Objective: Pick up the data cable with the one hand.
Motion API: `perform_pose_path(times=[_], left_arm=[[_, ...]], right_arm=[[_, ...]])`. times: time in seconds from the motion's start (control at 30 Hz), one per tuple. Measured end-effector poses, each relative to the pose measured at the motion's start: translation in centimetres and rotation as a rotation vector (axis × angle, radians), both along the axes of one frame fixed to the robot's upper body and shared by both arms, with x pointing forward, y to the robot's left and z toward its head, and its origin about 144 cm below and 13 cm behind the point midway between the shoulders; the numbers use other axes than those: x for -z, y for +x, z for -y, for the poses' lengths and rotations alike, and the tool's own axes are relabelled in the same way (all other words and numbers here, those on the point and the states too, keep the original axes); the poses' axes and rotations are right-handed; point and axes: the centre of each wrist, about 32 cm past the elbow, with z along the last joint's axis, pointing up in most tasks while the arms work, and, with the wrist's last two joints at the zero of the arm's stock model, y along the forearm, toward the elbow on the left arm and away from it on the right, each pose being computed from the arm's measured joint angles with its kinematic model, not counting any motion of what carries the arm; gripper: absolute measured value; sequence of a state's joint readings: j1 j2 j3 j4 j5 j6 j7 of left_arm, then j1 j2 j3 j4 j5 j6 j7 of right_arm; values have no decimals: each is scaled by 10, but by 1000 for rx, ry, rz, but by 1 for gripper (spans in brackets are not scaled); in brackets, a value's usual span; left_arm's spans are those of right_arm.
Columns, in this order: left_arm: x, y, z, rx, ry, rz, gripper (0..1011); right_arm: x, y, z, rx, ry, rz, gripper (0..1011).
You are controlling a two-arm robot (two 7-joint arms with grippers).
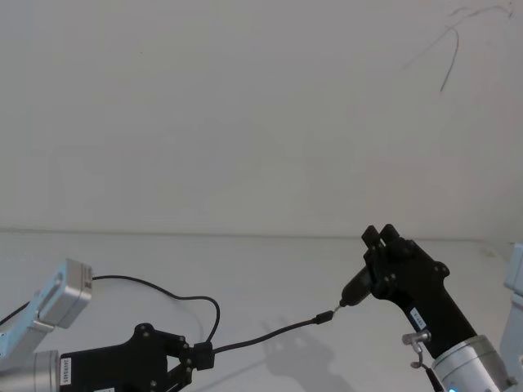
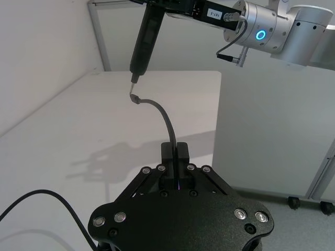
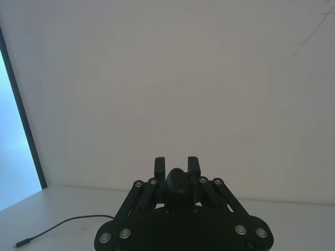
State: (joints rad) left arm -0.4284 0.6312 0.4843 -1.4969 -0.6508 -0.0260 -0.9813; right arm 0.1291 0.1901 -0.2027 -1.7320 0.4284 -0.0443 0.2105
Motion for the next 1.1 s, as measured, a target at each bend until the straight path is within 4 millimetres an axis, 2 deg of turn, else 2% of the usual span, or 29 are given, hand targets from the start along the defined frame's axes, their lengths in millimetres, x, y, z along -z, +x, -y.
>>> perform_pose_path(times=[0.53, 1.1], left_arm=[[0, 0, 0, 0, 0, 0, 47], [0, 0, 0, 0, 0, 0, 47]], right_arm=[[5, 0, -1, -16, 28, -20, 251], [3, -4, -5, -50, 64, -31, 251]])
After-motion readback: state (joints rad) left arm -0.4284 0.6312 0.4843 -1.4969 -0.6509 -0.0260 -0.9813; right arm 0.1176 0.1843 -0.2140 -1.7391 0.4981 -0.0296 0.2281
